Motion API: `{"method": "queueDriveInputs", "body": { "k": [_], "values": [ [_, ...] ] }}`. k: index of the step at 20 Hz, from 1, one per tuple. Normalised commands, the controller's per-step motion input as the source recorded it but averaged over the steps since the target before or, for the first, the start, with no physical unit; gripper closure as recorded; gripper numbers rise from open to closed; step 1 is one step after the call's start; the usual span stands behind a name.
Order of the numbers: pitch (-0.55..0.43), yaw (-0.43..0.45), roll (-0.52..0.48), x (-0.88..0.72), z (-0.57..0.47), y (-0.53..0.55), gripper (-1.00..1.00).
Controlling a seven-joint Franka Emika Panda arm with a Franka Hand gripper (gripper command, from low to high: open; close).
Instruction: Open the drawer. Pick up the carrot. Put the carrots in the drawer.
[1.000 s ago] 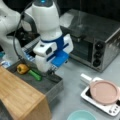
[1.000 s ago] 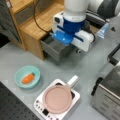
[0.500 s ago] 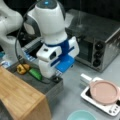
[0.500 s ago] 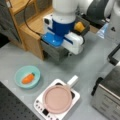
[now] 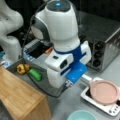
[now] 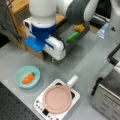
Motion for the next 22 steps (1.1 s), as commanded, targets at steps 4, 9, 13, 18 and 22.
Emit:
{"method": "queueDriveInputs", "body": {
  "k": [4, 9, 13, 18, 22],
  "values": [
    [0.334, 0.032, 0.027, 0.39, -0.01, -0.30, -1.00],
    [0.282, 0.066, 0.043, 0.41, -0.05, -0.37, -1.00],
    [0.226, 0.105, 0.052, 0.42, -0.07, -0.41, -1.00],
    [0.183, 0.091, 0.042, 0.37, -0.04, -0.32, -1.00],
    [0.151, 0.074, 0.020, 0.32, -0.04, -0.22, -1.00]
  ]
}}
